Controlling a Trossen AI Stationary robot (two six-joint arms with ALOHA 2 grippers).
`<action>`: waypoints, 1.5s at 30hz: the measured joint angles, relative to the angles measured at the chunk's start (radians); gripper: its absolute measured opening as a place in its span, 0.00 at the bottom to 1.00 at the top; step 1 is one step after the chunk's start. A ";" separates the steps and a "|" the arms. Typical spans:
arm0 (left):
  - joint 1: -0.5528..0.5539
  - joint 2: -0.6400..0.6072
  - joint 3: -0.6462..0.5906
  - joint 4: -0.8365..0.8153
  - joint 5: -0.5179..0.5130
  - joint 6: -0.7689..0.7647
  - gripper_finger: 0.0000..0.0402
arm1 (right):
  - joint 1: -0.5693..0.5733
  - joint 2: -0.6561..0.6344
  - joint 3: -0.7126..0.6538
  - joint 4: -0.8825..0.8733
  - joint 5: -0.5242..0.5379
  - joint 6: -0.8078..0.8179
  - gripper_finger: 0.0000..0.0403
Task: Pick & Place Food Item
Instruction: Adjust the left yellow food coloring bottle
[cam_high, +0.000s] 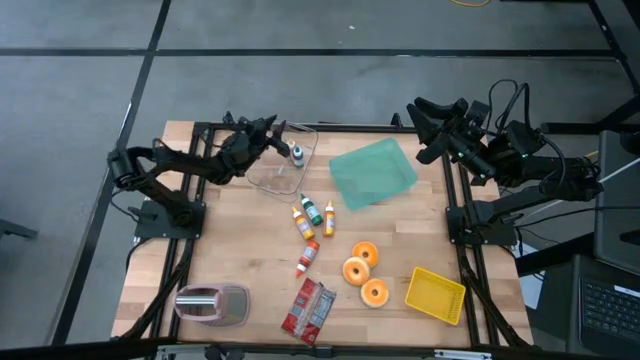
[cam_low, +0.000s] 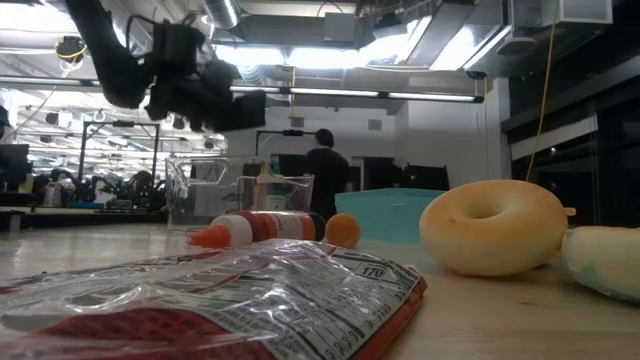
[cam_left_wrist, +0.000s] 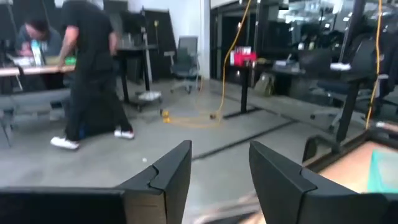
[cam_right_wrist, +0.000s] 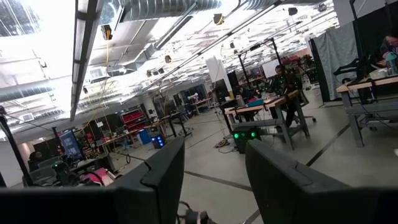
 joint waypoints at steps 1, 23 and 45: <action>0.000 -0.017 0.007 -0.006 0.003 0.006 0.39 | 0.000 0.000 0.000 0.002 0.000 0.000 0.42; -0.392 -0.255 0.659 -1.532 0.536 -0.280 0.39 | 0.000 0.000 0.000 0.019 -0.045 -0.149 0.42; -0.804 0.037 0.662 -1.608 0.389 -0.756 0.39 | 0.000 0.000 0.000 -0.094 -0.129 -0.153 0.42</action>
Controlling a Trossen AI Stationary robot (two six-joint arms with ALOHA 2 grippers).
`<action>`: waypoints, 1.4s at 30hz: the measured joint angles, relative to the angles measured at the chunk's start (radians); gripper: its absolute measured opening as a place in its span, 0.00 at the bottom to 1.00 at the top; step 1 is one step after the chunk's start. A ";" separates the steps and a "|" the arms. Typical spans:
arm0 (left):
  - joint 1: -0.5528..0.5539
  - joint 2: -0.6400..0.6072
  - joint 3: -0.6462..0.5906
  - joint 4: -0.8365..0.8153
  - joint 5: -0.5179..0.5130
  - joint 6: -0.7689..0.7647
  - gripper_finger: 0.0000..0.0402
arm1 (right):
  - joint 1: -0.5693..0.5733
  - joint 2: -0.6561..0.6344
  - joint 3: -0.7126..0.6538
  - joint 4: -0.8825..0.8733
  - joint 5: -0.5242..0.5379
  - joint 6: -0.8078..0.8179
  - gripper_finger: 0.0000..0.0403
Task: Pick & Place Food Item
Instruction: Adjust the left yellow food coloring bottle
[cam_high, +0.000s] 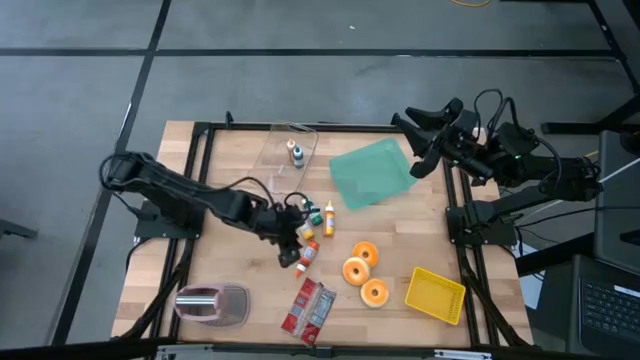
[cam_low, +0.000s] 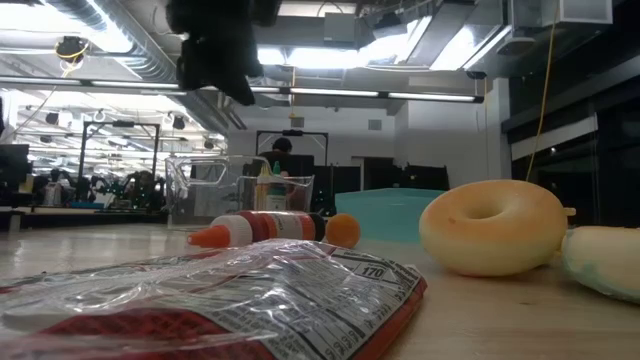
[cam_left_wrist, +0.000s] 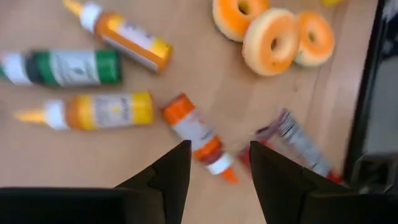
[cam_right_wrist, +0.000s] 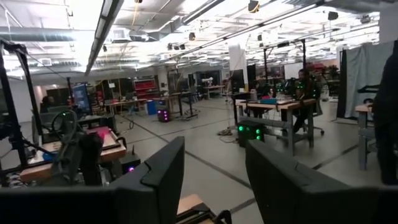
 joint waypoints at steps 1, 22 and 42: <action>-0.008 0.011 0.000 0.022 0.007 -0.054 0.39 | 0.000 0.000 0.000 0.000 -0.002 0.003 0.42; -0.174 0.210 0.000 0.098 -0.069 -0.816 0.39 | 0.000 0.000 0.000 -0.053 -0.204 0.008 0.42; -0.178 0.226 0.158 -0.025 -0.415 -0.083 0.39 | 0.021 0.000 0.000 -0.059 -0.209 0.082 0.42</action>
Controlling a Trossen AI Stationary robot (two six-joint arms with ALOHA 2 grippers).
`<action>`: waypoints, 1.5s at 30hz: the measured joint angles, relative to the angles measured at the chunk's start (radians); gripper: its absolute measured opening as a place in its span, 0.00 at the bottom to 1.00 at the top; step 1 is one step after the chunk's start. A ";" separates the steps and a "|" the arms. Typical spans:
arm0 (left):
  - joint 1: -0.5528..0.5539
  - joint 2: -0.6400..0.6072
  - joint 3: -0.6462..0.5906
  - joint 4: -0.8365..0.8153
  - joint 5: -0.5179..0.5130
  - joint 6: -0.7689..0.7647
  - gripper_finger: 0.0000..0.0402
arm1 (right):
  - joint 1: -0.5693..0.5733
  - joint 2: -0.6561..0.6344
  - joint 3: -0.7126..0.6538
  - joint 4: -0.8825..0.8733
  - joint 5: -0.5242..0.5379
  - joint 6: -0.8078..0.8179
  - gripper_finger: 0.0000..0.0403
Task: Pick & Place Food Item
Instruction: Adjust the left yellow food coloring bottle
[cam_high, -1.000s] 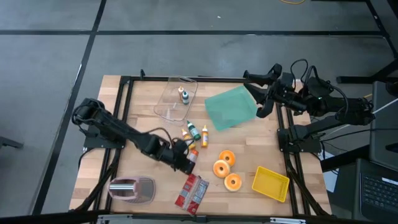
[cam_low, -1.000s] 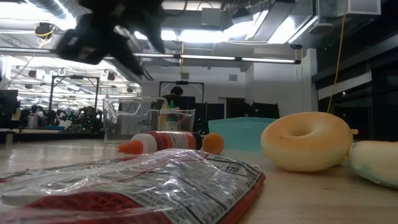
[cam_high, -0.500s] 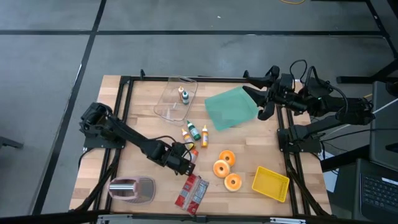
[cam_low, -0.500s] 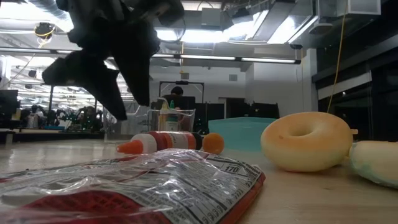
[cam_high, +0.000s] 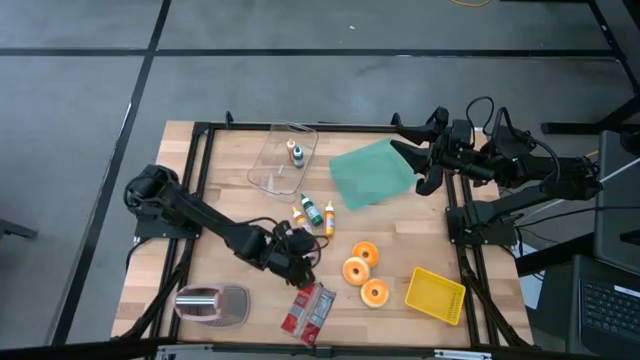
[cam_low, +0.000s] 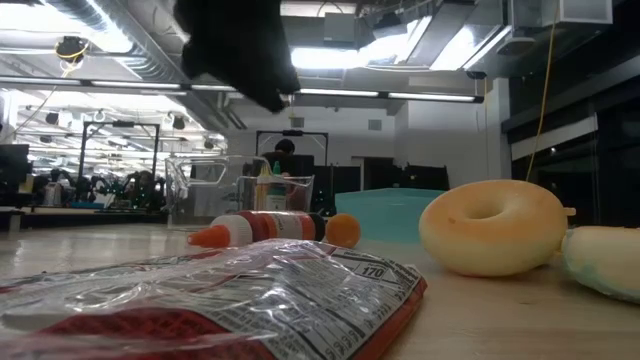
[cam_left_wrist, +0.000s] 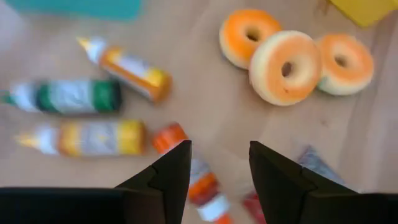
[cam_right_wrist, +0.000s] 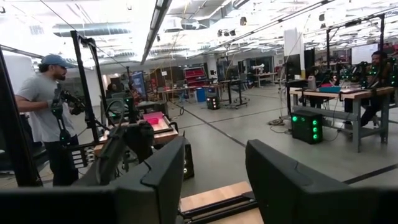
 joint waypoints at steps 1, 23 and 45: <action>0.006 -0.001 0.017 -0.044 -0.026 -0.002 0.40 | 0.000 0.000 0.000 0.000 0.000 0.004 0.42; 0.350 0.106 0.051 -0.205 0.228 -0.763 0.51 | -0.001 0.000 0.000 0.000 -0.060 0.003 0.42; 0.429 0.182 0.052 -0.260 0.232 -1.022 0.51 | -0.001 0.000 0.000 -0.100 -0.366 0.032 0.42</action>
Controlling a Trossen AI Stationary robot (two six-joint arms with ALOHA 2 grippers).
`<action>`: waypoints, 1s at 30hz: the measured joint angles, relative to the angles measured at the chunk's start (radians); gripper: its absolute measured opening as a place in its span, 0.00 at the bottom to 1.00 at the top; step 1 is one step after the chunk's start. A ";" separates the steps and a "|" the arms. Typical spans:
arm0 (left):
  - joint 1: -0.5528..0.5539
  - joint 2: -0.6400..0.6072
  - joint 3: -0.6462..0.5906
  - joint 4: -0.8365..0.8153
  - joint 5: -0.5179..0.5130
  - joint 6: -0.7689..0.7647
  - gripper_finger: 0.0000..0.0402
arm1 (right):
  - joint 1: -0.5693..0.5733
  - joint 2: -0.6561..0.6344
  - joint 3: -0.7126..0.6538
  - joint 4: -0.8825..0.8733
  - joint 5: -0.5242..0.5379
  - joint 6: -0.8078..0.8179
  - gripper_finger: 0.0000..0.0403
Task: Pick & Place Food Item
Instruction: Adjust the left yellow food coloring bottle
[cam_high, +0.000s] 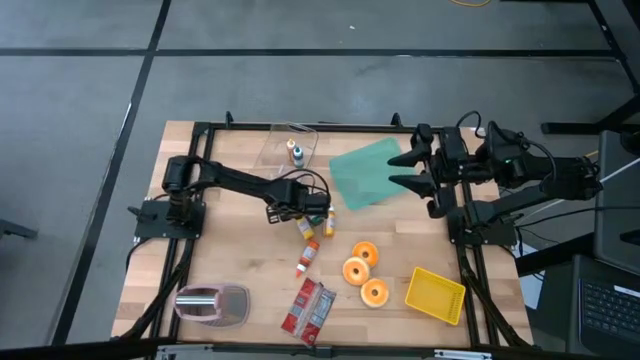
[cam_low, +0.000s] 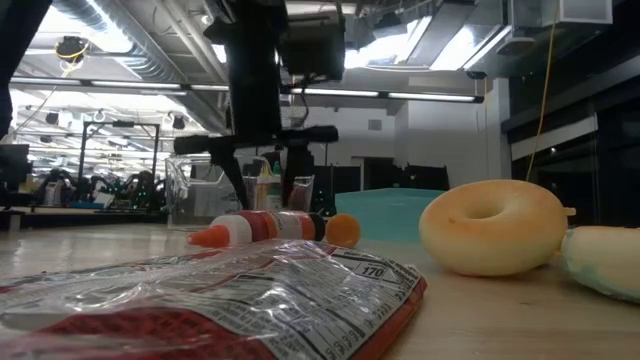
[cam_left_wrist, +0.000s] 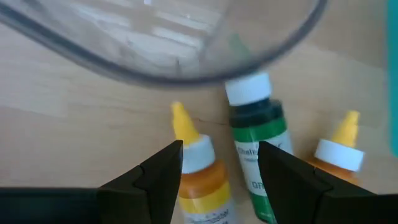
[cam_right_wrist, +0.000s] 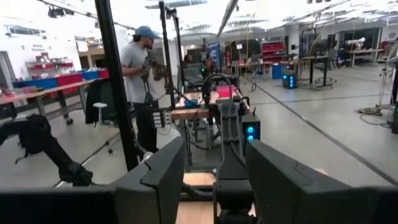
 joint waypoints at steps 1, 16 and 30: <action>0.000 0.005 -0.001 -0.009 0.009 -0.003 0.51 | 0.000 0.000 0.000 -0.006 -0.001 -0.001 0.42; -0.001 0.019 -0.001 -0.050 0.035 -0.009 0.51 | 0.000 0.000 0.000 -0.051 -0.002 -0.003 0.42; -0.006 0.013 -0.083 0.130 0.056 -0.063 0.50 | -0.024 0.000 0.000 -0.052 0.001 -0.003 0.42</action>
